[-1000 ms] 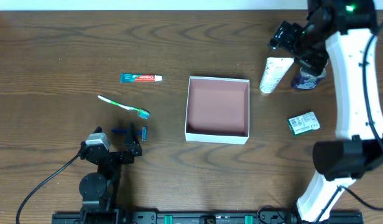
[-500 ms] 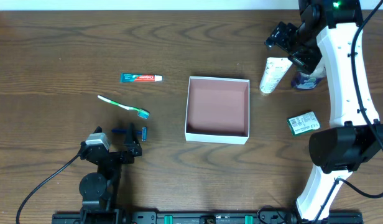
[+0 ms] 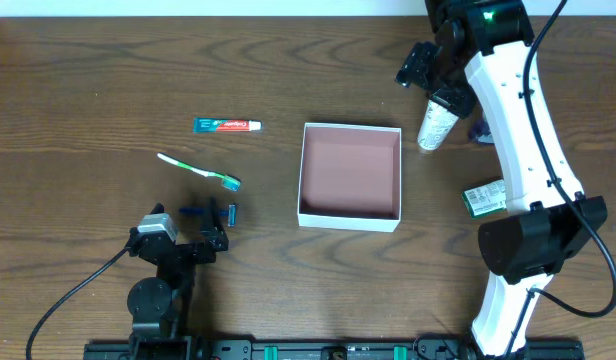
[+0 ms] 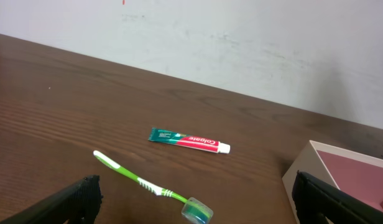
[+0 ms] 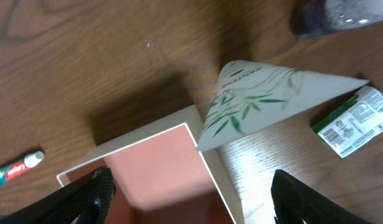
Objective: Pack container
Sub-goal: 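Lift the Pantene tube with the right gripper and carry toward box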
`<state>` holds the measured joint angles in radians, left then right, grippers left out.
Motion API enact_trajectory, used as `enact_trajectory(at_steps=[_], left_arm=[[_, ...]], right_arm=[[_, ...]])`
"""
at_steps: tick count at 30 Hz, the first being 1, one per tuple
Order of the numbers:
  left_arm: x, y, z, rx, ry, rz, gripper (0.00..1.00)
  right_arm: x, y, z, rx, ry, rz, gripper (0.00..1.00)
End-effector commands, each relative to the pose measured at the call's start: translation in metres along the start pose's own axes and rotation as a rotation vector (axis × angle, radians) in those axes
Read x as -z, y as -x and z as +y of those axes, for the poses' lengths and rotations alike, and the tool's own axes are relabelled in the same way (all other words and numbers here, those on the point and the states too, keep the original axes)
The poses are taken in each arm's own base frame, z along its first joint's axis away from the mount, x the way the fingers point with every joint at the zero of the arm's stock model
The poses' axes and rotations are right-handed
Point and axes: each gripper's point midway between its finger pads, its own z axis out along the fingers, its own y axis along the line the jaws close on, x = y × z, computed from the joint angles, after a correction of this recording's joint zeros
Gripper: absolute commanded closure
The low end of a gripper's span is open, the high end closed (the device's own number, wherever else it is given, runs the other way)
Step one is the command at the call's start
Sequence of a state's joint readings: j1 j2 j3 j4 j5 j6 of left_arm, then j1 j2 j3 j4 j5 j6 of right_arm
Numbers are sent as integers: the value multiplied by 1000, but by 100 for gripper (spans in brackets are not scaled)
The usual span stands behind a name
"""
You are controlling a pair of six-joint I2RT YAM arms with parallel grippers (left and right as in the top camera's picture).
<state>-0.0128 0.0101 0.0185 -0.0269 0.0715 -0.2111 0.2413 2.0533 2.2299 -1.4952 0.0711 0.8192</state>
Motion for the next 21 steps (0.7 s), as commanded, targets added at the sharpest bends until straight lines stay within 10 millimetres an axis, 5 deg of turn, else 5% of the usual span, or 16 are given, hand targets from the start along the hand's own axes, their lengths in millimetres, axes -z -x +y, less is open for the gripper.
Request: enact_trajectory(at_steps=[1,13,21], left_arm=[[-1,-14,4,-7,7,45,2],[-1,-14,4,-7,7,45,2],[-1,-14,4,-7,7,45,2]], right_arm=[[4,12,-9,-84,-26,-49,18],[-10,34,-10,-215,4,-97,24],[-37,29,-21,-230,-34,-61,28]])
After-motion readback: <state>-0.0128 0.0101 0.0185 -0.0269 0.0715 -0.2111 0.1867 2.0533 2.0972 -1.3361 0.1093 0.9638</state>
